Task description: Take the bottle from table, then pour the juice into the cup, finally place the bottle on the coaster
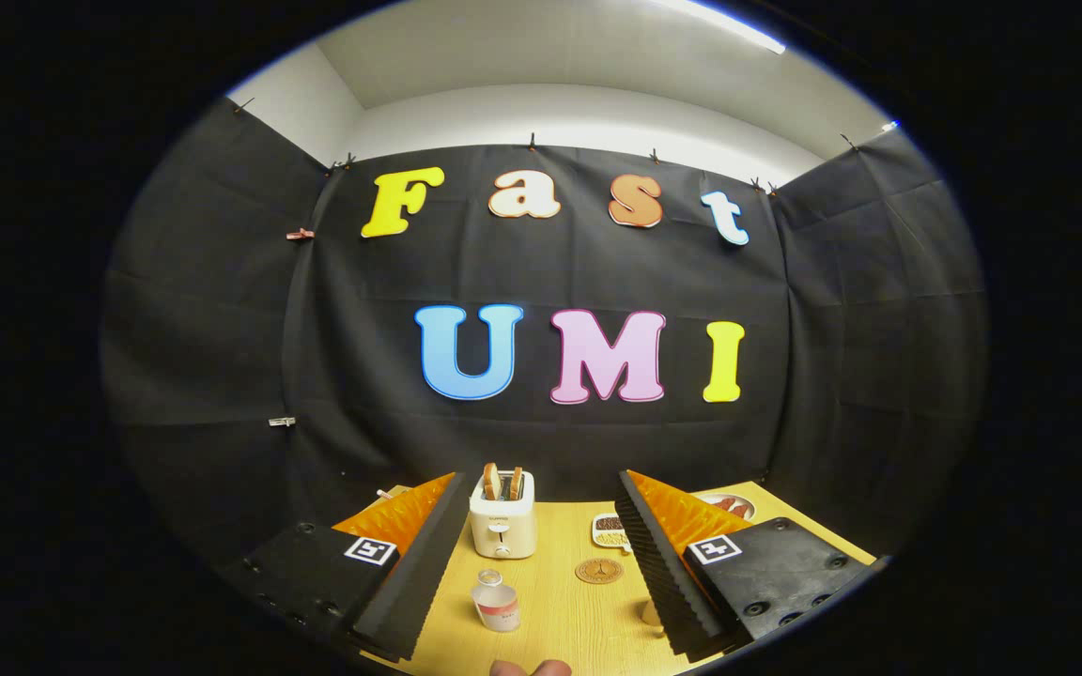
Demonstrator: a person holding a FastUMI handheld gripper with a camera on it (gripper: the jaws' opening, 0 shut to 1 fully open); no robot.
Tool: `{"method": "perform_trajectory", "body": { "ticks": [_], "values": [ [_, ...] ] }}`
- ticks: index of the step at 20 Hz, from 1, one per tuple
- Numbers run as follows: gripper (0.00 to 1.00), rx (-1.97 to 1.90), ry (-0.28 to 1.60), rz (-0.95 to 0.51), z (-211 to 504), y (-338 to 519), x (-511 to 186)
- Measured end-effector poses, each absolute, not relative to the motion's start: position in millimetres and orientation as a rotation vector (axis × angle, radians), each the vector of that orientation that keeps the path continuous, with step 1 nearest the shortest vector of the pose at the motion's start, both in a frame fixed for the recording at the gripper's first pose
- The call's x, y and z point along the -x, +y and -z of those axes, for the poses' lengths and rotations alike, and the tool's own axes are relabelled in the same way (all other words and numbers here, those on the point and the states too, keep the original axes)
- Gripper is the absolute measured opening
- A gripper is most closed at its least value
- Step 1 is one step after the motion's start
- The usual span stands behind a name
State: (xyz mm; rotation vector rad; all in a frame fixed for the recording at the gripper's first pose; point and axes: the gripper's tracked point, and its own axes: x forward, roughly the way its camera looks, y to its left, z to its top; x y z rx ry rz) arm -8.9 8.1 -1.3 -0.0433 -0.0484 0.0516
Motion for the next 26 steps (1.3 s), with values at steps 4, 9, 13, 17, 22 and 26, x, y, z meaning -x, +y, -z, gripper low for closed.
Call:
{"method": "perform_trajectory", "body": {
  "ticks": [4,9,13,17,22,26],
  "values": [
    [0.96,0.071,-0.048,-0.074,28.8,14.9,-0.5],
    [0.97,0.080,-0.002,-0.078,90.0,37.8,-12.0],
    [0.97,0.058,0.012,-0.046,141.7,54.6,-26.5],
    [0.96,0.091,0.038,0.013,188.5,62.5,-41.9],
    [0.97,0.086,0.063,0.038,242.5,71.9,-65.8],
    [0.97,0.077,0.068,0.093,270.0,63.6,-80.9]
  ]
}}
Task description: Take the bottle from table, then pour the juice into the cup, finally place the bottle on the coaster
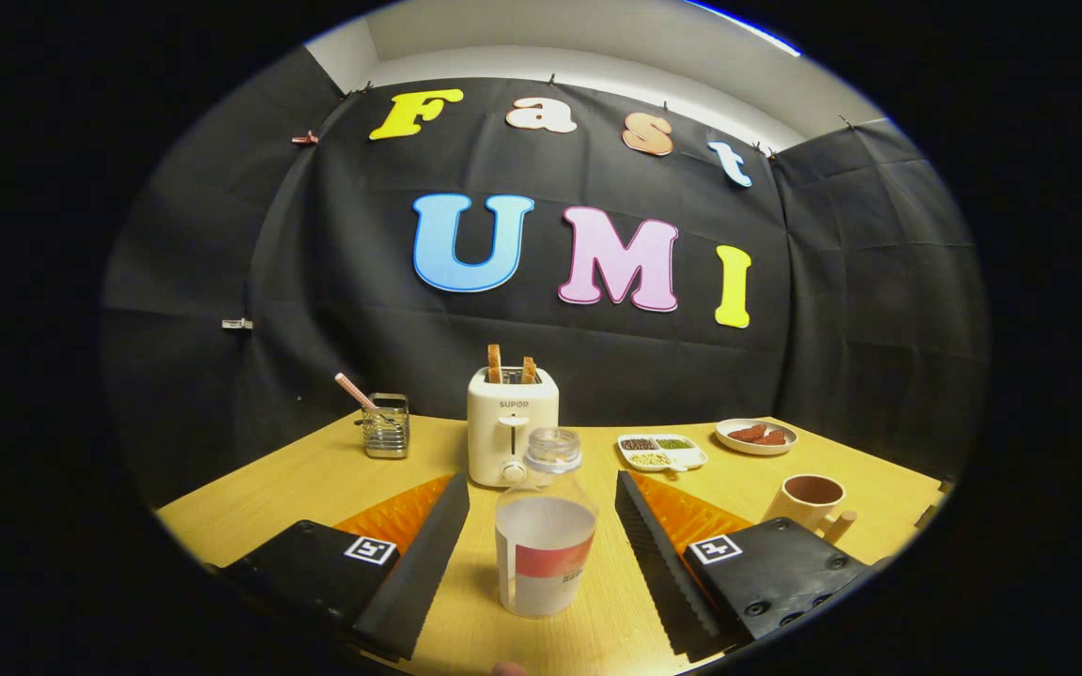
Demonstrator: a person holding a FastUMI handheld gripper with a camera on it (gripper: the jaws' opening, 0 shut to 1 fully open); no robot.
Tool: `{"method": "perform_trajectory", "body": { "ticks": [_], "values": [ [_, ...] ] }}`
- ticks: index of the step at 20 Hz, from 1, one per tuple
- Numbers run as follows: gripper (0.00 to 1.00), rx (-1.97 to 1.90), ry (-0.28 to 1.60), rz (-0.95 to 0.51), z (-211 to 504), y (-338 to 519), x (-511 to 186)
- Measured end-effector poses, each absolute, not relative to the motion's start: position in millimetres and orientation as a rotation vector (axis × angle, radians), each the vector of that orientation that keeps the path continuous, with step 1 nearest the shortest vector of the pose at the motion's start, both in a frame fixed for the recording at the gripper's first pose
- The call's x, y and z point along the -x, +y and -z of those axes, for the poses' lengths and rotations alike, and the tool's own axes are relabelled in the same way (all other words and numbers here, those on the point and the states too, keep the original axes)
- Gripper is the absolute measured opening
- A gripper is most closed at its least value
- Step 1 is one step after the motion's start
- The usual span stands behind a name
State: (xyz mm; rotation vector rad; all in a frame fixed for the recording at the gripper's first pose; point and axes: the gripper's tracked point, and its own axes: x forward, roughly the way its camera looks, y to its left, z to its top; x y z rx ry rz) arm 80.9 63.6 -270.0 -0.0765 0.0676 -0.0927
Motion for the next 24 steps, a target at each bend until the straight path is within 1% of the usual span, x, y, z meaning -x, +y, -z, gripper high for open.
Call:
{"method": "perform_trajectory", "body": {
  "ticks": [6,13,15,18,21,24],
  "values": [
    [0.97,0.057,0.095,0.107,305.3,69.3,-96.4],
    [0.96,0.040,0.099,0.155,320.1,63.2,-98.3],
    [0.77,0.020,0.088,0.156,320.5,63.9,-99.7],
    [0.75,-0.003,0.098,0.144,315.6,67.2,-100.4],
    [0.75,-0.005,0.103,0.158,298.2,63.4,-95.9],
    [0.75,-0.021,0.146,0.156,285.3,58.7,-93.8]
  ]
}}
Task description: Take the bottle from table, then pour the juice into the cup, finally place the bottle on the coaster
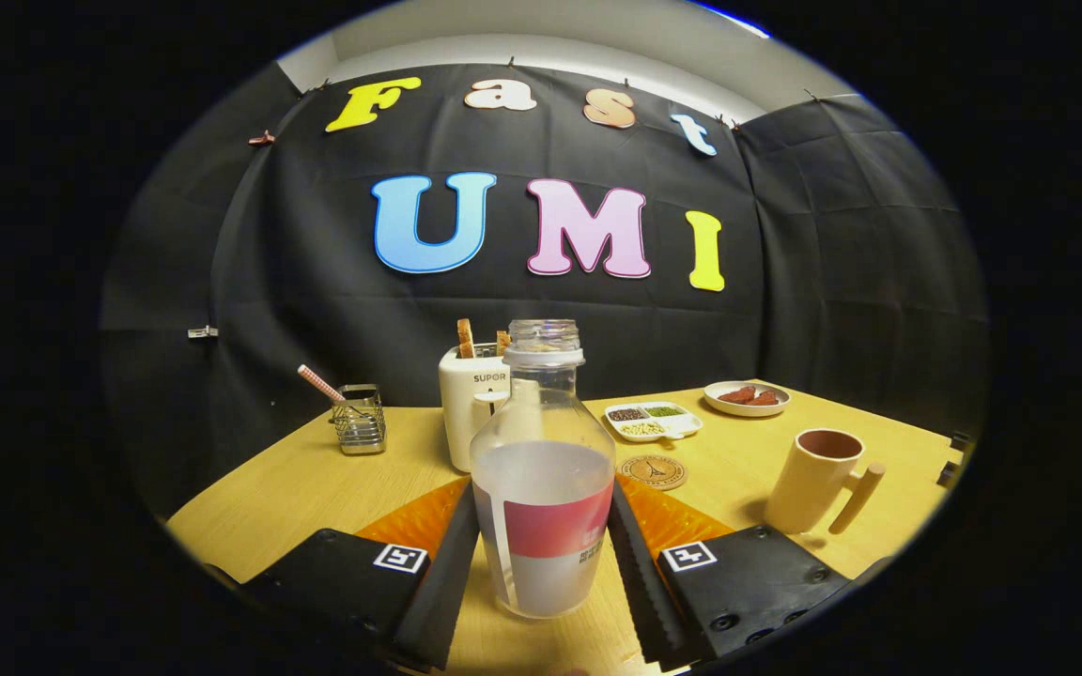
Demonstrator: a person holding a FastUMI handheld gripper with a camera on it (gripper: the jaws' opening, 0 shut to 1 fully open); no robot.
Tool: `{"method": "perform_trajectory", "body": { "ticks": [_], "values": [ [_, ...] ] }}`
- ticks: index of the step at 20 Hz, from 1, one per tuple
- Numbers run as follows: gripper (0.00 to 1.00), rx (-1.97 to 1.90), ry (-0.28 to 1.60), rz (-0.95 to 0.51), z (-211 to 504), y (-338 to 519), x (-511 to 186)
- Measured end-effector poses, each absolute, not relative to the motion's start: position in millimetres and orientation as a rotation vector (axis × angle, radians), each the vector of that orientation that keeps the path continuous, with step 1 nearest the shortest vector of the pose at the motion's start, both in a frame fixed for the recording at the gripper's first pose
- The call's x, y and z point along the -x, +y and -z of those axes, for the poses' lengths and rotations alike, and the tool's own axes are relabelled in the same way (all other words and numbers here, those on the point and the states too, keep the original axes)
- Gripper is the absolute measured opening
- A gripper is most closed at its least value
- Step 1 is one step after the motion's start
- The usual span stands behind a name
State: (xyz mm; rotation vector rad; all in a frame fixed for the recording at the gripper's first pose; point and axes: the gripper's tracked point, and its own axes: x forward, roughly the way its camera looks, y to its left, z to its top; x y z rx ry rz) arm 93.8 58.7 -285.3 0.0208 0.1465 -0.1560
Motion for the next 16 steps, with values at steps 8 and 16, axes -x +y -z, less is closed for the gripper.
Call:
{"method": "perform_trajectory", "body": {
  "ticks": [8,16],
  "values": [
    [0.75,-0.207,0.195,0.106,233.4,32.6,-77.4],
    [0.75,-0.481,0.262,0.100,232.7,-20.2,-69.5]
  ]
}}
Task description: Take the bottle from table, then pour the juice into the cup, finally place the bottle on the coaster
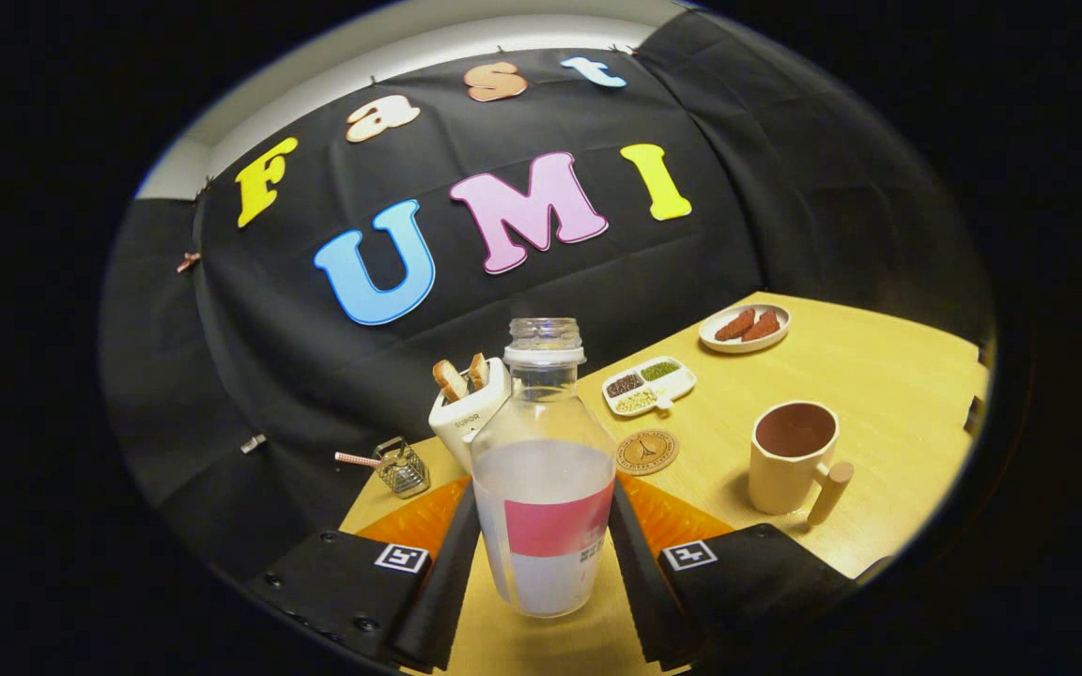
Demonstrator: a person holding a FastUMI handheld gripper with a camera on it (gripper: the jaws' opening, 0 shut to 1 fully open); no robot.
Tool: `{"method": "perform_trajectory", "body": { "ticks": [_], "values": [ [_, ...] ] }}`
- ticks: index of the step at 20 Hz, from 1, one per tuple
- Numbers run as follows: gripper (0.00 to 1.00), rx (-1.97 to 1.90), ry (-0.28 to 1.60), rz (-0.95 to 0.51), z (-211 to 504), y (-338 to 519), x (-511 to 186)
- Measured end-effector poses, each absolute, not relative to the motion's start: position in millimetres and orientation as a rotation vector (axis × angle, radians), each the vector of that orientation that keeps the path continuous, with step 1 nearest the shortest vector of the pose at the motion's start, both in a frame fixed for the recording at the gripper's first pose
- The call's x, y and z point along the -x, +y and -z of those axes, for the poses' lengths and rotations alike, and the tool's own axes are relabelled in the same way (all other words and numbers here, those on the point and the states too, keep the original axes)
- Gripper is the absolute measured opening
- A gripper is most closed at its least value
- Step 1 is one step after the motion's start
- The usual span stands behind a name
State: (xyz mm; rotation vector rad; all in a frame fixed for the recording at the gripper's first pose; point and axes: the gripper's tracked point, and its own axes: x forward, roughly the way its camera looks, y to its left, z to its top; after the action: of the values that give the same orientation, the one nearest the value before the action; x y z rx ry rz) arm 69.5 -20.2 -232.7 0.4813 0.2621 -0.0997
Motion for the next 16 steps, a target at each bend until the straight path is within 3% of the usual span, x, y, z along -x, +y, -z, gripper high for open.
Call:
{"method": "perform_trajectory", "body": {
  "ticks": [16],
  "values": [
    [0.75,-1.126,0.318,0.163,252.6,-57.4,-75.8]
  ]
}}
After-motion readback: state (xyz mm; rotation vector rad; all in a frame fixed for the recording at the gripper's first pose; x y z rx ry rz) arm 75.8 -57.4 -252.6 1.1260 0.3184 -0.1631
